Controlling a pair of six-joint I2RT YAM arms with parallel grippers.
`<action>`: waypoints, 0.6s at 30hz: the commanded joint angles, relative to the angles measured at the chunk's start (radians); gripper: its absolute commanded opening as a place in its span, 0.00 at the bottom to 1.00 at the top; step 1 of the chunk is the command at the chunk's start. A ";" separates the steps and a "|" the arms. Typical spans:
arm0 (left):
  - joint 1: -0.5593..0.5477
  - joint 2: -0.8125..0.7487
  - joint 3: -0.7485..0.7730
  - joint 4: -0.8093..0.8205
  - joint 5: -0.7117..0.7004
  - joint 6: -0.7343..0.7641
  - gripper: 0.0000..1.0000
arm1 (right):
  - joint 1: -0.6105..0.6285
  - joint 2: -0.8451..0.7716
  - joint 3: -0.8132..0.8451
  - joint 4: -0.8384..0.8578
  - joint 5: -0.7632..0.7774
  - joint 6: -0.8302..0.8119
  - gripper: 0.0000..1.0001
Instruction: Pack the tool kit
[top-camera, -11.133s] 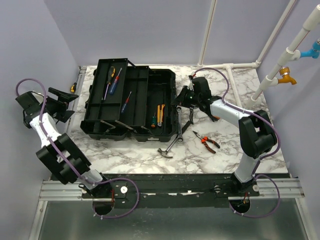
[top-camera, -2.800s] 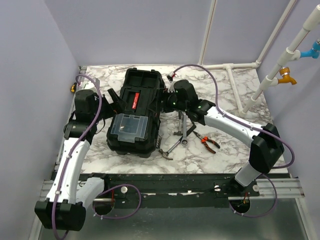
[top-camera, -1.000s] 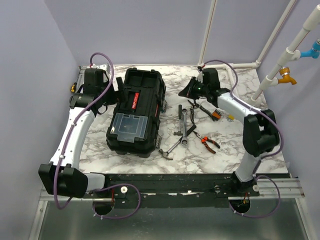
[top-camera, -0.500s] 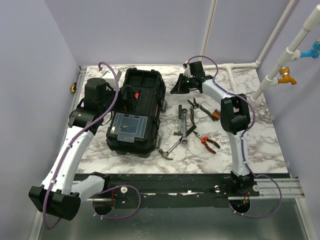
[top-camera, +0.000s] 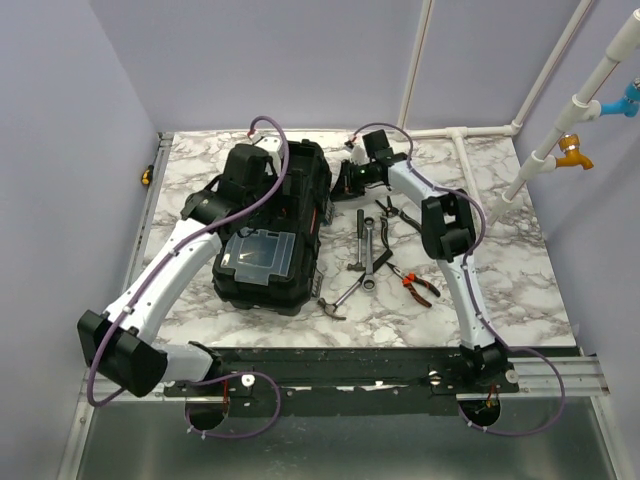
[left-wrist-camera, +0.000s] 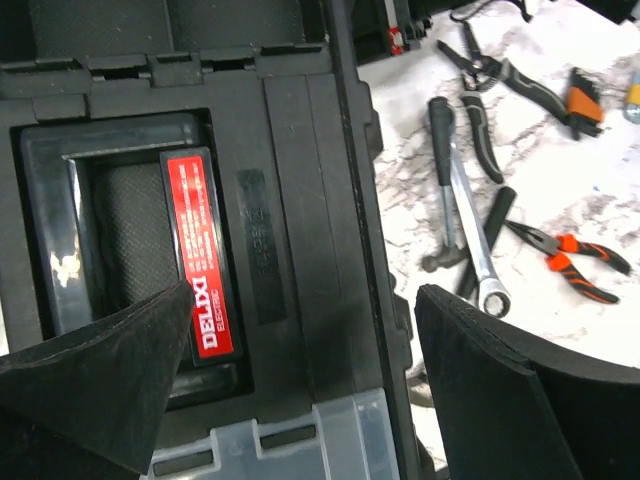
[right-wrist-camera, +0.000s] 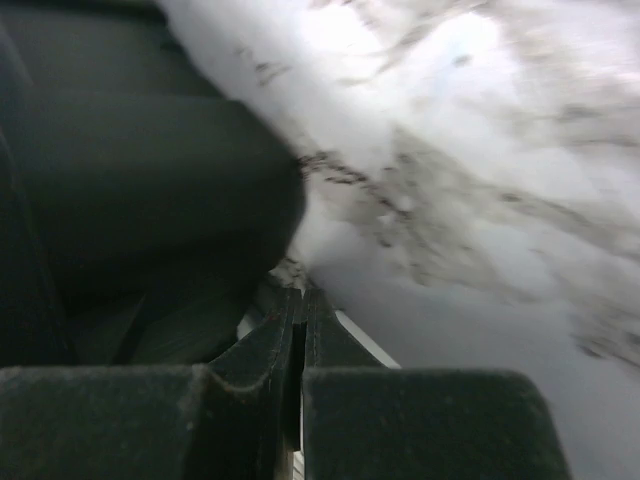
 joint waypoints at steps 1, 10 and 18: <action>-0.046 0.067 0.105 -0.085 -0.207 0.008 0.94 | 0.032 0.057 0.079 -0.177 -0.160 -0.160 0.01; -0.056 0.166 0.152 -0.113 -0.200 0.035 0.92 | 0.027 -0.094 -0.046 -0.326 -0.210 -0.440 0.01; -0.056 0.220 0.142 -0.105 -0.185 0.035 0.87 | -0.003 -0.298 -0.304 -0.128 -0.270 -0.334 0.01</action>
